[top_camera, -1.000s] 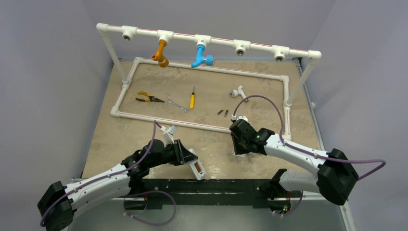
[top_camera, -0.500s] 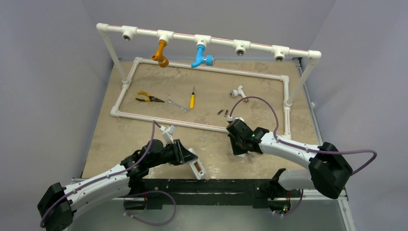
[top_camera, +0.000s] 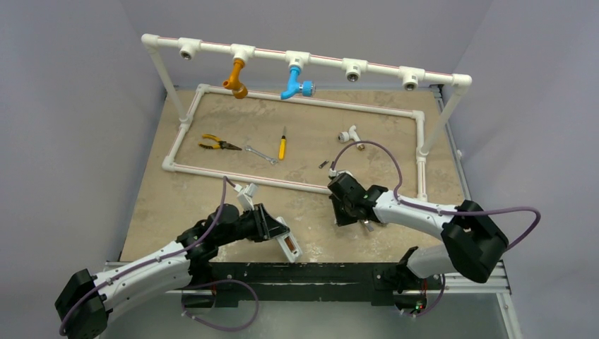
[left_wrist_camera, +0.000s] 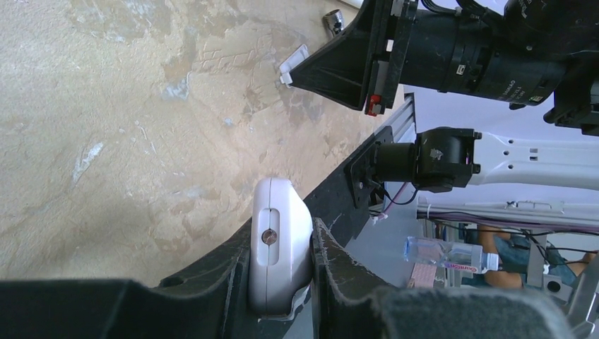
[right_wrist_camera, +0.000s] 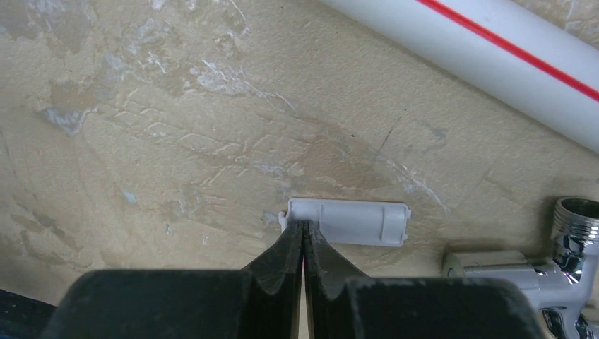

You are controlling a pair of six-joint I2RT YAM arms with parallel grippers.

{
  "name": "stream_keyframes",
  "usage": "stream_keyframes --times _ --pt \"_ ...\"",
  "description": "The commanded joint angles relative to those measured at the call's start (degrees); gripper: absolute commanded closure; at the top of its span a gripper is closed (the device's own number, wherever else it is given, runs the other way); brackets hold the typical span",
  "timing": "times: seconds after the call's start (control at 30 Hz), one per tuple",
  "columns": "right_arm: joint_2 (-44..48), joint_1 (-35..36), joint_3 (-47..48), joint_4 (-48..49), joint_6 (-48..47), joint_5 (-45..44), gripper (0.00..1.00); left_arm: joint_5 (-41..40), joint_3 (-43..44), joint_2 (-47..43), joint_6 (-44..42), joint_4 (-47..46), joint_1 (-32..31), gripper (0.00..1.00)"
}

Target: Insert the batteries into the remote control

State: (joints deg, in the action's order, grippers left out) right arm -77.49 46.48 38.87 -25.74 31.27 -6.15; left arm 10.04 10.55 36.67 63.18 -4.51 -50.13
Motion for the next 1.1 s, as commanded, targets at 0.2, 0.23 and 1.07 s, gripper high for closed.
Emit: stream_keyframes --times 0.2,0.23,1.07 --pt "-2.4 -0.1 1.7 8.7 2.6 4.7 0.97 0.9 0.8 -1.1 -1.3 -0.1 0.8 1.00" --pt "-2.4 -0.1 1.6 9.2 2.9 5.1 0.97 0.9 0.8 -1.1 -1.3 -0.1 0.9 1.00" --pt "-6.0 -3.8 17.1 9.5 10.4 -13.2 0.53 -0.1 0.4 -9.3 -1.7 1.3 1.9 1.00"
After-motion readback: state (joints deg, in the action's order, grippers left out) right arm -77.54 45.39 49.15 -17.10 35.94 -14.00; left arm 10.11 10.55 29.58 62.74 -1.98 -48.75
